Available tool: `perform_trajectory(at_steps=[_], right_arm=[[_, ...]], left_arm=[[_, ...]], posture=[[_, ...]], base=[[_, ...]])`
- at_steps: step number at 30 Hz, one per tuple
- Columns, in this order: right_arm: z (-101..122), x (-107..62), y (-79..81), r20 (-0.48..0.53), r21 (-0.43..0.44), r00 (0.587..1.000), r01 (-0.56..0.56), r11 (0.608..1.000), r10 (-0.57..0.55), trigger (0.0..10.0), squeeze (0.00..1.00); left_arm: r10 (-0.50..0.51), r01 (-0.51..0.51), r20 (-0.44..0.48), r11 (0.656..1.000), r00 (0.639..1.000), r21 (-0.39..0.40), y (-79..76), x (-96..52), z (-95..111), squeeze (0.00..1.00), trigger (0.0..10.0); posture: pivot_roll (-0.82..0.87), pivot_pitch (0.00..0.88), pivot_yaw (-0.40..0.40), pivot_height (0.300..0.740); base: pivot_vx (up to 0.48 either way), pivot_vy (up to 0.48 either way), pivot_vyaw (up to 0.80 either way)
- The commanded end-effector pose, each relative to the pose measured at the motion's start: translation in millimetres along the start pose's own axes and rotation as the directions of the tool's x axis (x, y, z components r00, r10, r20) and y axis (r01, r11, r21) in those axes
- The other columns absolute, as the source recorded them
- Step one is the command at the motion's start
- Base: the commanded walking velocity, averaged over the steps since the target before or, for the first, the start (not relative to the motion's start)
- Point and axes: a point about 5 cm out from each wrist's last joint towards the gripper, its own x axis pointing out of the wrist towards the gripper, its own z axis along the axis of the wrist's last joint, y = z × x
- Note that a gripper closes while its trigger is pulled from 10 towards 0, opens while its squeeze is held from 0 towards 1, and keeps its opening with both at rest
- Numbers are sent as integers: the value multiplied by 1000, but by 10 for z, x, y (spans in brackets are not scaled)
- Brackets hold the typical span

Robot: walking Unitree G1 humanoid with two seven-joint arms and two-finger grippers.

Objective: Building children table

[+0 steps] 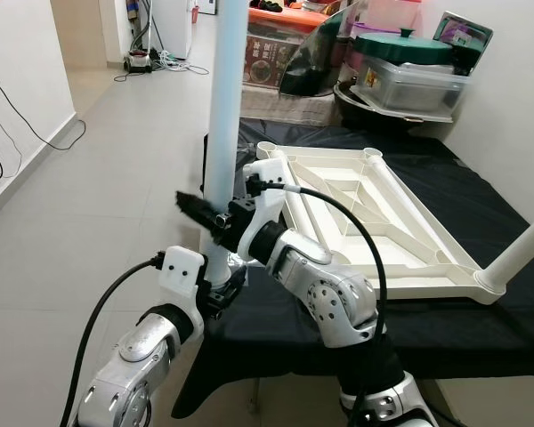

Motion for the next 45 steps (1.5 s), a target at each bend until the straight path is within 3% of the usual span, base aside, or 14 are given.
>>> perform_trajectory(at_steps=[1,4,5,6,7,13,18,21,25,27,32,37,39,45], right_arm=[[-4,1,-14,17,44,1000,-12,999,11,10000,1000],[60,-29,-38,38,62,998,-58,996,56,10000,1000],[99,-86,-53,42,79,990,-135,988,132,10000,835],[99,-86,-53,42,79,990,-135,988,132,10000,835],[120,-181,-96,22,84,974,-226,971,225,10000,0],[177,-417,-193,-80,75,901,-421,904,427,10000,0],[163,-469,-217,-105,120,879,-452,884,464,10000,0],[162,-619,-122,-108,236,796,-562,793,596,10000,0],[175,-637,-83,-97,245,778,-586,772,621,10000,0],[271,-645,12,-11,283,732,-651,705,681,10000,0],[327,-649,135,57,301,675,-714,631,736,10000,0],[319,-651,299,86,222,627,-769,599,774,10000,0],[312,-665,321,77,209,619,-777,594,782,8941,0],[276,-687,331,50,198,618,-776,598,785,8549,0]], left_arm=[[-95,95,4,995,995,-2,-143,-10,32,0,9686],[-156,156,2,988,988,-15,-210,-47,53,0,10000],[-214,215,6,976,977,-27,-269,-91,80,0,10000],[-214,215,6,976,977,-27,-269,-91,80,0,10000],[-300,299,-1,954,954,-26,-347,-171,117,0,10000],[-513,514,-53,858,857,-2,-413,-441,219,0,10000],[-565,568,-90,823,820,10,-394,-505,219,0,10000],[-662,669,-159,743,733,-11,-339,-616,230,0,10000],[-675,681,-162,732,720,-25,-335,-630,231,0,10000],[-706,711,-190,701,682,-54,-308,-636,167,0,10000],[-751,755,-215,651,625,-77,-293,-613,139,0,10000],[-803,802,-168,590,571,-96,-360,-564,229,0,10000],[-820,816,-158,568,551,-104,-374,-564,252,0,10000],[-832,827,-157,551,532,-110,-388,-573,254,0,10000]], posture=[[122,0,-157,740],[126,0,-162,740],[137,0,-163,740],[137,0,-163,740],[153,0,-172,740],[151,0,-167,740],[148,0,-160,740],[140,0,-154,740],[134,0,-148,740],[134,0,-150,740],[128,0,-144,740],[122,0,-139,740],[118,0,-134,740],[117,0,-134,740]], base=[[0,0,0],[0,0,0],[0,0,0],[0,0,0],[0,0,0],[0,0,0],[0,0,0],[0,0,0],[0,0,0],[0,0,0],[0,0,0],[0,0,0],[0,0,0],[0,0,0]])
